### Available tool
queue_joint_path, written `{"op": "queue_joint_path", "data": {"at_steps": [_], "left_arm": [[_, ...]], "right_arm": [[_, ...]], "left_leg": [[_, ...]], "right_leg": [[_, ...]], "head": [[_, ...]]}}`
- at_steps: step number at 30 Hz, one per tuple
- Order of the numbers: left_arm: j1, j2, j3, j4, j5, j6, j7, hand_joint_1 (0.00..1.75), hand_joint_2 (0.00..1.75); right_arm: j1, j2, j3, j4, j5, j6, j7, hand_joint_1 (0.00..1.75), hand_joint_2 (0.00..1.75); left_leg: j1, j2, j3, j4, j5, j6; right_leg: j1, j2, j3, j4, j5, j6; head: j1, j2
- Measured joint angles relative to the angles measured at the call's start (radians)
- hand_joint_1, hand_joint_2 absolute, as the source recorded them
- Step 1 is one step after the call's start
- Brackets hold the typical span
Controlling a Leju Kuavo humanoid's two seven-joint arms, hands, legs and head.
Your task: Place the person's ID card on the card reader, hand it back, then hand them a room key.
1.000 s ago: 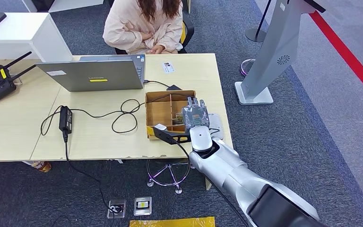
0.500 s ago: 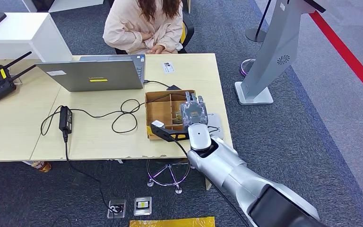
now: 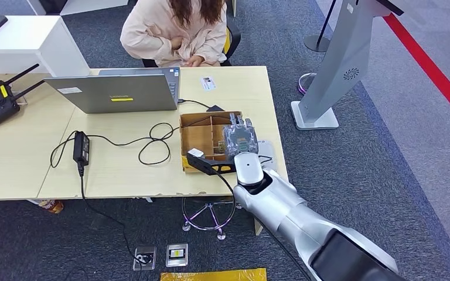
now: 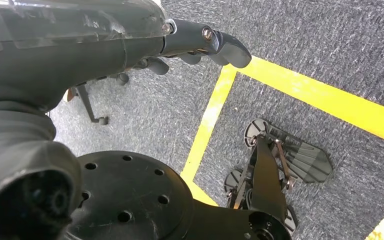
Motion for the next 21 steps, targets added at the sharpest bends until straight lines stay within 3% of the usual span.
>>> {"op": "queue_joint_path", "data": {"at_steps": [15,19,21], "left_arm": [[0.0,0.0,0.0,0.0,0.0,0.0,0.006,0.0,0.0],[0.0,0.0,-0.002,0.0,-0.003,0.0,0.006,0.0,0.0],[0.0,0.0,-0.004,0.0,-0.004,-0.001,0.006,0.0,0.0]], "right_arm": [[0.003,-0.008,0.0,-0.007,-0.016,0.013,-0.011,0.0,0.0],[0.003,-0.011,0.0,-0.01,-0.015,0.018,-0.011,0.0,1.75],[0.003,-0.014,0.0,-0.014,-0.015,0.019,-0.009,0.0,1.75]], "left_leg": [[0.0,0.0,0.0,0.0,0.0,0.0],[0.0,0.0,0.0,0.0,0.0,0.0],[0.0,0.0,0.0,0.0,0.0,0.0]], "right_leg": [[0.0,0.0,0.0,0.0,0.0,0.0],[0.0,0.0,0.0,0.0,0.0,0.0],[0.0,0.0,0.0,0.0,0.0,0.0]], "head": [[0.0,0.0],[0.0,0.0],[0.0,0.0]]}}
